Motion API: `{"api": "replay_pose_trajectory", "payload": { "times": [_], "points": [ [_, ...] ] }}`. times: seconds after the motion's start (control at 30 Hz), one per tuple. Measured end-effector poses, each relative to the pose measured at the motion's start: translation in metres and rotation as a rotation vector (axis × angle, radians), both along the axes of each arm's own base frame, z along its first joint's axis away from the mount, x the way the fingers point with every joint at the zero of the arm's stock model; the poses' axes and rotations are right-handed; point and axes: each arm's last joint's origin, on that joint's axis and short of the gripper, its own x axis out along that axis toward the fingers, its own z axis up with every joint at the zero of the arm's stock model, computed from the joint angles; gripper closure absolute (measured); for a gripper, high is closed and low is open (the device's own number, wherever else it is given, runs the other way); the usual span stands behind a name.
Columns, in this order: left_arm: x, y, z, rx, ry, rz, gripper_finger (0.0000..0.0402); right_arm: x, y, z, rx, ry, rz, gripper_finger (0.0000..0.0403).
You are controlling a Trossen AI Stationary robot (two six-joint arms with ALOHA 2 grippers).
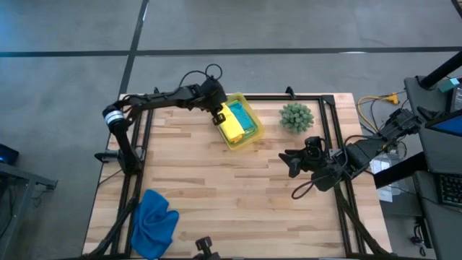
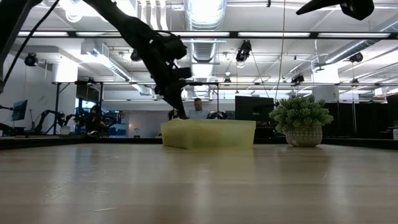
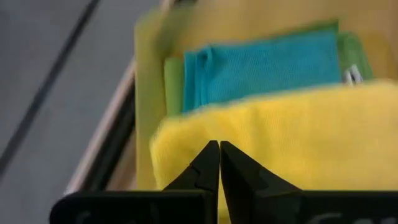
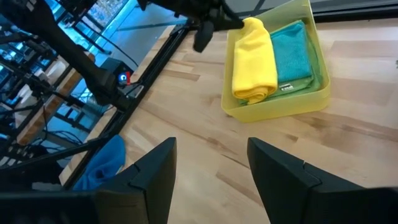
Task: Fold microfiber towels
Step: Put the yellow microfiber cloth into the yellow bin, then adjust the yellow bin
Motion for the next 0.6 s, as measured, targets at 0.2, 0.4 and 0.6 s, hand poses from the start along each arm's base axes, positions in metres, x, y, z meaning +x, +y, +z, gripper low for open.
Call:
{"api": "replay_pose_trajectory", "payload": {
  "times": [0.2,0.4,0.6],
  "points": [
    [0.018,0.012,-0.026,-0.02,0.047,-0.009,0.0401,0.0,0.0,0.0,0.005,0.0,0.003,0.0211],
    [0.029,0.021,-0.029,-0.049,0.104,0.029,0.0402,0.001,0.001,0.0,0.026,0.0,0.02,0.0211],
    [0.016,0.012,0.026,0.014,0.007,0.039,0.0402,0.002,-0.001,0.0,-0.01,0.022,0.033,0.0211]
  ]
}}
